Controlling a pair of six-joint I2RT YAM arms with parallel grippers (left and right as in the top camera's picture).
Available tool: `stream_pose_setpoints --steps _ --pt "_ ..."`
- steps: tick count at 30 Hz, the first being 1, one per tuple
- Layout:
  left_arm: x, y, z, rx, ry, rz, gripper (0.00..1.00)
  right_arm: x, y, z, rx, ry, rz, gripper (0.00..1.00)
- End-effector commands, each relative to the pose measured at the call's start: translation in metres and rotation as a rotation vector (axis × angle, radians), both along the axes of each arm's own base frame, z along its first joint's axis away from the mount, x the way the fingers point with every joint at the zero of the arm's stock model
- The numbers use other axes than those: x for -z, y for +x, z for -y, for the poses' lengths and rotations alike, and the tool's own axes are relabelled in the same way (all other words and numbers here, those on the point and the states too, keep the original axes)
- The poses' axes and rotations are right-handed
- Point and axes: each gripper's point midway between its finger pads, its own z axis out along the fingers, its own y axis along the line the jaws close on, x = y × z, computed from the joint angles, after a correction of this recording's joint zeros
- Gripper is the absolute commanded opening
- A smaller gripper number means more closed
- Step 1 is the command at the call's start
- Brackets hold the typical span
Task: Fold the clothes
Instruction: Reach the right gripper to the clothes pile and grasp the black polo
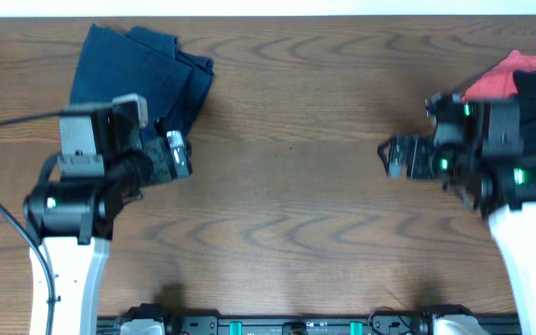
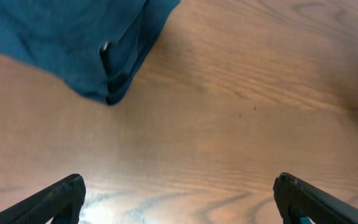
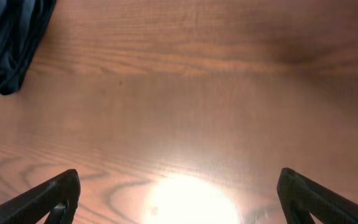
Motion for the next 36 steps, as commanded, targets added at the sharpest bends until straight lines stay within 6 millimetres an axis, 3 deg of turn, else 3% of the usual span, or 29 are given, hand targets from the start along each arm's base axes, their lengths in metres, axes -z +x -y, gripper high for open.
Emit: stream_pose_setpoints --steps 1,3,8,13,17,23,25,31,34,36 --pt "-0.015 0.007 0.009 0.05 -0.023 0.029 0.98 -0.02 0.029 0.006 -0.026 -0.002 0.03 0.99" --pt "-0.018 0.009 0.011 0.06 -0.034 0.04 0.98 -0.026 0.048 0.024 0.055 -0.003 0.013 0.99" --pt "-0.022 0.009 0.011 0.06 -0.034 0.056 0.98 -0.022 0.093 0.105 0.308 -0.025 -0.03 0.99" --pt "-0.022 0.009 0.011 0.06 -0.034 0.056 0.98 0.023 0.132 0.197 0.537 -0.066 -0.058 0.99" --pt "-0.021 0.009 0.011 0.06 -0.034 0.054 0.98 0.072 0.154 0.253 0.654 -0.043 -0.06 0.95" --pt "-0.02 0.007 0.011 0.059 -0.034 0.044 0.98 0.15 0.148 0.297 0.754 -0.034 -0.176 0.95" --pt "-0.02 0.007 0.011 0.059 -0.034 0.043 0.98 0.167 0.146 0.307 0.772 -0.036 -0.195 0.94" --pt "-0.019 0.006 0.011 0.056 -0.037 0.039 0.98 0.196 0.146 0.314 0.782 -0.027 -0.22 0.87" --pt "-0.019 0.006 0.011 0.056 -0.037 0.039 0.98 0.211 0.146 0.311 0.776 -0.031 -0.245 0.8" --pt "-0.019 0.006 0.011 0.056 -0.037 0.038 0.98 0.221 0.144 0.309 0.776 -0.033 -0.266 0.69"
